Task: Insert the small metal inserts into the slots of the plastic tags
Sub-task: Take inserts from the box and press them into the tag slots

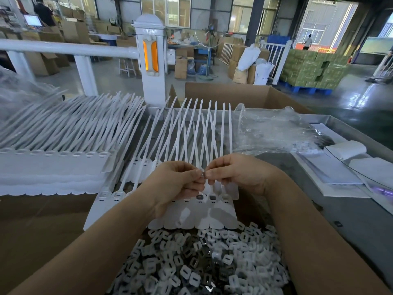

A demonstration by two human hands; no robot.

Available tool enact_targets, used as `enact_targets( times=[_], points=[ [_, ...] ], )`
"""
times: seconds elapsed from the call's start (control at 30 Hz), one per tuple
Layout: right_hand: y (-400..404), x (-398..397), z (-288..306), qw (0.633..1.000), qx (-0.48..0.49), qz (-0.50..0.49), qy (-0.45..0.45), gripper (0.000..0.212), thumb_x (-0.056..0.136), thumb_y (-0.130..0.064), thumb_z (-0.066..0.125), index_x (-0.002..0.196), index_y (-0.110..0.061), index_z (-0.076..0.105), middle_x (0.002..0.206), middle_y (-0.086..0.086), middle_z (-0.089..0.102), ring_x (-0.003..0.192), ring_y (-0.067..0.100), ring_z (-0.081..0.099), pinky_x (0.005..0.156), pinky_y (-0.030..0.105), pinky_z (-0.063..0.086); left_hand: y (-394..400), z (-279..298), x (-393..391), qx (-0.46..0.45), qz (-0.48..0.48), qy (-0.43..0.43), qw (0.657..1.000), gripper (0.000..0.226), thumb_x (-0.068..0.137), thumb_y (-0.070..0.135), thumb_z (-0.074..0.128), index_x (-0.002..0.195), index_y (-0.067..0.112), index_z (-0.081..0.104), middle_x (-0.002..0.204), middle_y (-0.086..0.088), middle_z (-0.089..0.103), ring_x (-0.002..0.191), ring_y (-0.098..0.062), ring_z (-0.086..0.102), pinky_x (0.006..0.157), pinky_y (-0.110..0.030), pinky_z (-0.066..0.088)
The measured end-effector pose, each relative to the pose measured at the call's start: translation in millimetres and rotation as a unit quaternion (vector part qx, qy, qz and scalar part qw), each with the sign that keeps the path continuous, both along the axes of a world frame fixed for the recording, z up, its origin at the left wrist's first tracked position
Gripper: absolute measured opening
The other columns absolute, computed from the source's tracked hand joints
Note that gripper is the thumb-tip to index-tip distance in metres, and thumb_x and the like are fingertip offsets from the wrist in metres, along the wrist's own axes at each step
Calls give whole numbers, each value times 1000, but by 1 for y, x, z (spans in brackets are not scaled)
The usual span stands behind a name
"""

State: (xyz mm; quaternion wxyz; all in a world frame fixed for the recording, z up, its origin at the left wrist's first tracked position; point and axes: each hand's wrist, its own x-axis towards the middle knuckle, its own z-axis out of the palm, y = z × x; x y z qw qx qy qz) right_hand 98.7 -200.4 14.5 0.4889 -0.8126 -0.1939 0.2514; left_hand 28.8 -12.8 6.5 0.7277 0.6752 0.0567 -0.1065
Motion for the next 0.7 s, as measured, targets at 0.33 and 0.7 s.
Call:
enact_targets(
  times=[0.33,0.7],
  points=[
    [0,0,1,1000,1,-11,9,5,85,-24,76,86,-20,76,81,-2,73,69,4,53,63,15,46,-1,0,4,59,11,-5,998,13,94,17,65,93,5,69,72,-4,70,60,-11,63,55,-21,52],
    [0,4,-5,996,40,-81,29,20,97,-30,63,98,-17,78,88,1,76,67,5,58,64,19,50,-8,-1,8,252,6,-79,964,22,91,39,66,82,19,71,58,6,53,46,-4,42,45,-17,38]
  ],
)
